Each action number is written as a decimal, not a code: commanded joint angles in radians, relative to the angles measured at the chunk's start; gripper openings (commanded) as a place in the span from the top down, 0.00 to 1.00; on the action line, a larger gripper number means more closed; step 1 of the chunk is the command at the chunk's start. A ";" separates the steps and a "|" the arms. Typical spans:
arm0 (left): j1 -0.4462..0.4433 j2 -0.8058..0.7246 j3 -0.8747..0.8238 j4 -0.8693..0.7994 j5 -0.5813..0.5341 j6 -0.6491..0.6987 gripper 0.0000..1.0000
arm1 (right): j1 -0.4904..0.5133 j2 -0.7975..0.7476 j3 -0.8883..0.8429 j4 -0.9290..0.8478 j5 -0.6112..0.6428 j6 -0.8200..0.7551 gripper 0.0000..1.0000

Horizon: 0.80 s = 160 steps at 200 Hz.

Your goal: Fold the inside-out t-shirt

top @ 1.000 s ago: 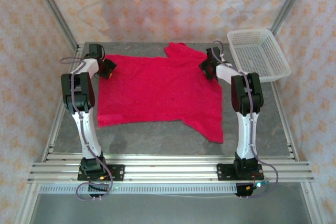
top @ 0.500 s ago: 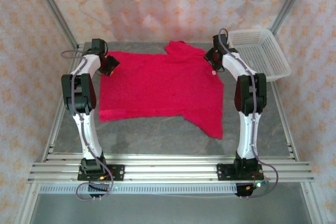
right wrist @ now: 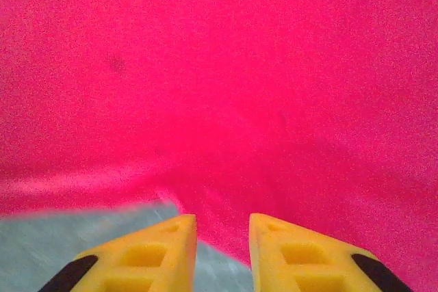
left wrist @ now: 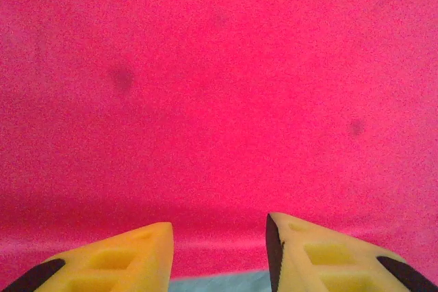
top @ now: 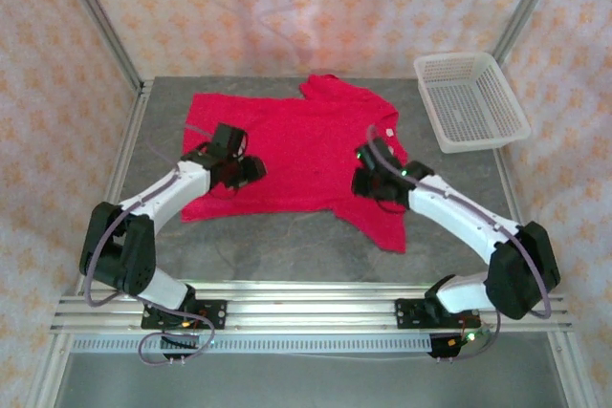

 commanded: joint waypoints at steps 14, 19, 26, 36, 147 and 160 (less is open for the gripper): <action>-0.003 -0.060 -0.066 0.049 -0.039 -0.001 0.59 | 0.160 -0.026 -0.078 -0.083 0.130 0.019 0.69; -0.004 -0.060 -0.068 0.046 -0.041 0.002 0.60 | 0.176 -0.018 -0.082 -0.080 0.138 0.015 0.68; -0.003 -0.061 -0.070 0.042 -0.041 0.005 0.60 | 0.197 -0.001 -0.083 -0.079 0.156 0.007 0.66; -0.003 -0.062 -0.073 0.037 -0.039 0.011 0.60 | 0.221 0.027 -0.080 -0.082 0.197 -0.007 0.65; 0.214 -0.171 -0.192 0.006 0.020 0.029 0.59 | 0.231 0.267 -0.074 -0.002 0.264 -0.064 0.70; 0.216 -0.167 -0.194 0.008 0.025 0.029 0.60 | 0.232 0.282 -0.071 -0.002 0.266 -0.063 0.75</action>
